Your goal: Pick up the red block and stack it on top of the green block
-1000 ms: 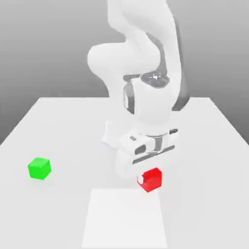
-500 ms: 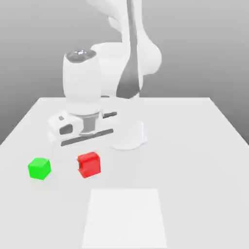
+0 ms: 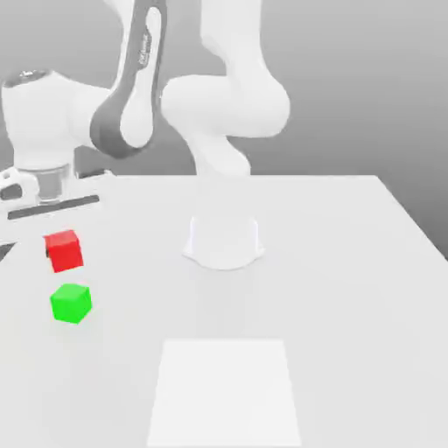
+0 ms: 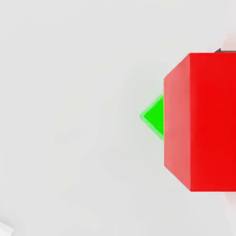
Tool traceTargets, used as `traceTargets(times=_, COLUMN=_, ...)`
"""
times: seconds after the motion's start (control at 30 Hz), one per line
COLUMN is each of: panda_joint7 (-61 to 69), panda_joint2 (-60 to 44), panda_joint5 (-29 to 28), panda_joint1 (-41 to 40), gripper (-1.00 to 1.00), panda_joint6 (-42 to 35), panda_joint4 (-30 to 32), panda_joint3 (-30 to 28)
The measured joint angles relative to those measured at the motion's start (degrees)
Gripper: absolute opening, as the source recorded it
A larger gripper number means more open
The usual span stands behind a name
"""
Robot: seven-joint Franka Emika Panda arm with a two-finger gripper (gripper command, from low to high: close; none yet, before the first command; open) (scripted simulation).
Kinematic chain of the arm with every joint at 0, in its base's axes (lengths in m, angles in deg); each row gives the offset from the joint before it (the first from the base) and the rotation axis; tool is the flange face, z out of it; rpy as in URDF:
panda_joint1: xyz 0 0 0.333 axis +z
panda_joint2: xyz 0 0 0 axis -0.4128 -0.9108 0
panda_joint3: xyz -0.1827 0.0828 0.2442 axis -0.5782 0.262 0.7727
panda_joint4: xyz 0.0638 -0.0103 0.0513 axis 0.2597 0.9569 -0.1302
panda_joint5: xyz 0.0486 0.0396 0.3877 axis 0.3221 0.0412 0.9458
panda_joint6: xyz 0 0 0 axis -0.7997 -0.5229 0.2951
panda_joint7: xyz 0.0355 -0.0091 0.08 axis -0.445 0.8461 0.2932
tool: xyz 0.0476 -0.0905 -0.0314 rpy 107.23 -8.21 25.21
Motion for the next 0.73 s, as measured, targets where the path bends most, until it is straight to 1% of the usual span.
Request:
traceTargets(times=0.4, panda_joint7=9.14, panda_joint2=-7.95, panda_joint5=13.16, panda_joint1=5.8, gripper=-1.0, panda_joint6=6.47, panda_joint4=0.02, panda_joint3=-2.5)
traceTargets(times=0.73, panda_joint7=17.2, panda_joint2=-14.04, panda_joint5=24.56, panda_joint1=7.07, gripper=-1.0, panda_joint6=10.85, panda_joint4=-0.34, panda_joint3=-0.8)
